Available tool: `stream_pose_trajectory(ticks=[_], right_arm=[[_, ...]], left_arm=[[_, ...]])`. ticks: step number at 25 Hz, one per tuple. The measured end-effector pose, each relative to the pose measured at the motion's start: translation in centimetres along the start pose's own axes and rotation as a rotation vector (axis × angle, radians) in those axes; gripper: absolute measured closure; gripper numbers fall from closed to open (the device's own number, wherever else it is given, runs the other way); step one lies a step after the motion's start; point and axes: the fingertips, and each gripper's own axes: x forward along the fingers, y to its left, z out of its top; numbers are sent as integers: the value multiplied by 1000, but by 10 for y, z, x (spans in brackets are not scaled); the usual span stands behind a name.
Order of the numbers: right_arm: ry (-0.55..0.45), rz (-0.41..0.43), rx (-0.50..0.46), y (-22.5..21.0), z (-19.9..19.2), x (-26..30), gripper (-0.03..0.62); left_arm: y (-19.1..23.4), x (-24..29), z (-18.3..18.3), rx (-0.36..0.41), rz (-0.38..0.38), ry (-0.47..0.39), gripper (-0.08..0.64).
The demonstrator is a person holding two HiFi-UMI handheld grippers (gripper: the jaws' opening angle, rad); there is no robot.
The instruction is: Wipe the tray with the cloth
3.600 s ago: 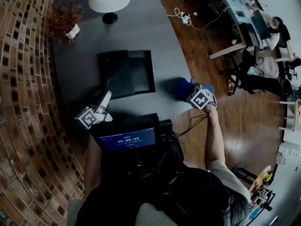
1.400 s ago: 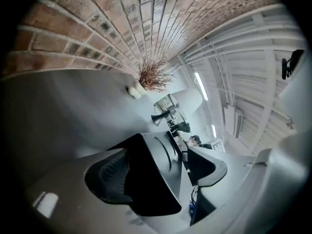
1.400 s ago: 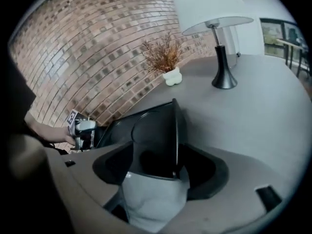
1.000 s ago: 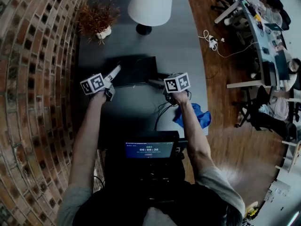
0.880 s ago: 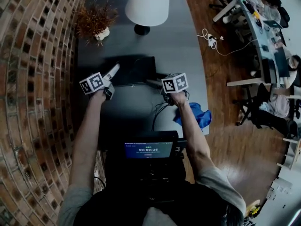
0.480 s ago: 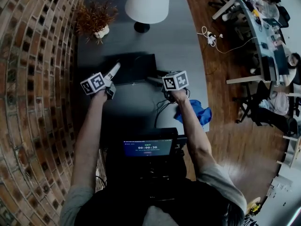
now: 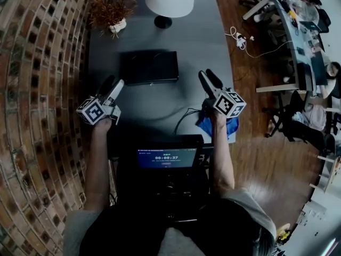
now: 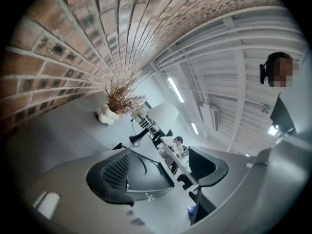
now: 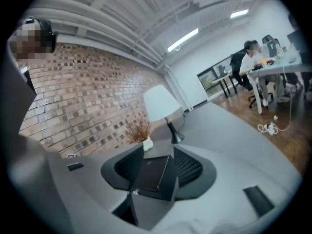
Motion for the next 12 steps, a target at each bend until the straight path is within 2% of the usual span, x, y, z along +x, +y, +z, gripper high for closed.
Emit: stream_pose_trajectory(ticks=[1, 3, 6, 9, 12], right_arm=[[-32, -5, -16, 5, 10, -12, 429], [-55, -13, -61, 15, 21, -30, 430], [-20, -22, -166, 34, 21, -49, 430], [38, -30, -270, 54, 8, -59, 430], [72, -29, -317, 67, -7, -61, 433]], left_arm=[[-11, -13, 2, -7, -12, -30, 198], [-30, -35, 2, -19, -23, -79, 206], [-60, -57, -1, -17, -47, -119, 212], [-92, -65, 4, 25, -113, -125, 213], [-116, -67, 18, 85, -178, -136, 218]])
